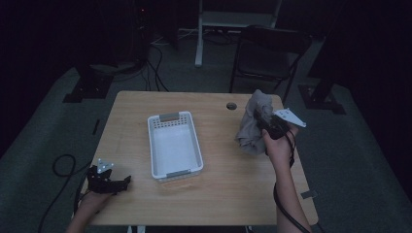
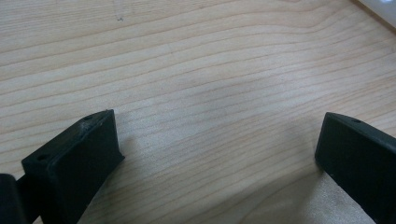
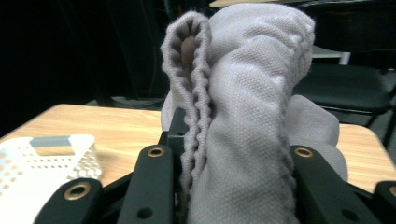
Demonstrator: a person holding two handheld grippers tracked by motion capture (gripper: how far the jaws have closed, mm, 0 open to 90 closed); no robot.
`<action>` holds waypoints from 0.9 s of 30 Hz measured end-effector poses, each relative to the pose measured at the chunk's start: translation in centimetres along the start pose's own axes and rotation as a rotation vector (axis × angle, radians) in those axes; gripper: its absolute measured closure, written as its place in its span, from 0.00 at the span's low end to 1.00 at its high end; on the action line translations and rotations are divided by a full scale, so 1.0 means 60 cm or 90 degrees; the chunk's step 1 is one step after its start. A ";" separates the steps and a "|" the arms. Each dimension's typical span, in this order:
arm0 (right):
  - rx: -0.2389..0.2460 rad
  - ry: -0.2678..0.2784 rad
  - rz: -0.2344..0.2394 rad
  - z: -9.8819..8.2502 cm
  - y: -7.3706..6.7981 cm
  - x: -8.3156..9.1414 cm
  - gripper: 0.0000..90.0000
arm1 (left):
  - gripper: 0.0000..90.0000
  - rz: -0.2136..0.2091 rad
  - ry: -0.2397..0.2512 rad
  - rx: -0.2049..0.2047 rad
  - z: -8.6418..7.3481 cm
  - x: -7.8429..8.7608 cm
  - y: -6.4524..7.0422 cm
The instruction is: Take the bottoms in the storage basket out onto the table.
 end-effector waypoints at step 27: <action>-0.026 -0.058 -0.092 -0.082 0.103 -0.028 0.74 | 0.00 0.000 0.000 0.000 0.000 0.000 0.000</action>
Point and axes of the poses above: each handheld gripper's, and its own axes: x roughly backward along the jaws, z roughly out of its top, y roughly to its right, the point moved 4 cm from there along -x, roughly forward along the jaws, and after that the axes turned 7 degrees about -x, right-handed, at the moved point
